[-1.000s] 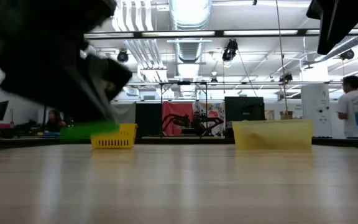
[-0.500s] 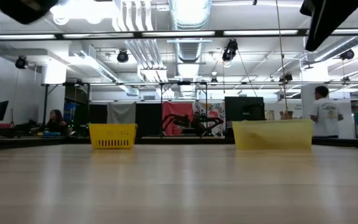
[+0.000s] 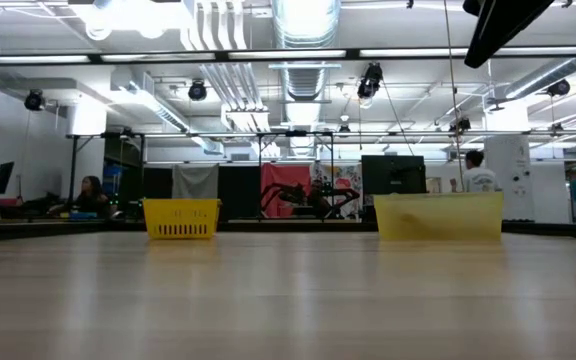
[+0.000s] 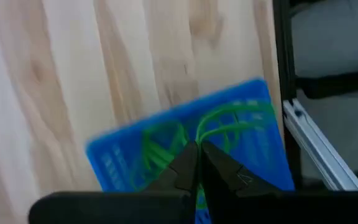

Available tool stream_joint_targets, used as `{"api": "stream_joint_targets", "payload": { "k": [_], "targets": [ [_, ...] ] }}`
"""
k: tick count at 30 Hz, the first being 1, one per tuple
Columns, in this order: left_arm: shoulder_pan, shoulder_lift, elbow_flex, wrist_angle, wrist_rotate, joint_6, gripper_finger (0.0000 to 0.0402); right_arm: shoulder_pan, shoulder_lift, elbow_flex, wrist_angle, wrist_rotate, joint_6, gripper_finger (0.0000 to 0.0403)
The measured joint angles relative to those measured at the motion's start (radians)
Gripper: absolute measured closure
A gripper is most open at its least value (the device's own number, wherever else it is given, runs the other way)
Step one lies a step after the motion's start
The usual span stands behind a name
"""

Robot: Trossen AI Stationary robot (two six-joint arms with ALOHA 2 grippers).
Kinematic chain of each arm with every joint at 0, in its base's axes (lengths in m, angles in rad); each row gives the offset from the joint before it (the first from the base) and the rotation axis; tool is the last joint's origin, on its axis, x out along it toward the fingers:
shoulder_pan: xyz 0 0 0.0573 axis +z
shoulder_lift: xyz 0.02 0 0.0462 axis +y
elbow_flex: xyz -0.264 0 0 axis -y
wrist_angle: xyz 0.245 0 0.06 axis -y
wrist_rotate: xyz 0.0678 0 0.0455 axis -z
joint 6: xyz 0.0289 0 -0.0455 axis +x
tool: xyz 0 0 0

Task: Sort rubber bands into baskets
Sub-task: Put the green rubber band into the left blue bin, then return to Home Position

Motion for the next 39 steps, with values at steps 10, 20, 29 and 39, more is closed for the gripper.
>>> {"api": "stream_joint_targets", "payload": {
  "k": [10,20,29,39],
  "targets": [
    [-0.054,0.000,-0.109,0.001,0.075,-0.247,0.0399,0.000,0.000,-0.001,0.013,0.000,0.003,0.0232],
    [-0.054,0.011,-0.130,-0.002,0.101,-0.293,0.0348,0.000,0.000,-0.002,0.012,0.000,-0.002,0.0232],
    [-0.052,0.013,-0.101,-0.016,0.101,-0.304,0.0279,0.000,0.000,-0.002,0.039,0.029,-0.068,0.0230],
    [-0.007,0.010,0.066,0.246,-0.928,0.468,0.0286,-0.057,-0.006,-0.072,0.491,0.213,-0.596,0.0228]
  ]
}}
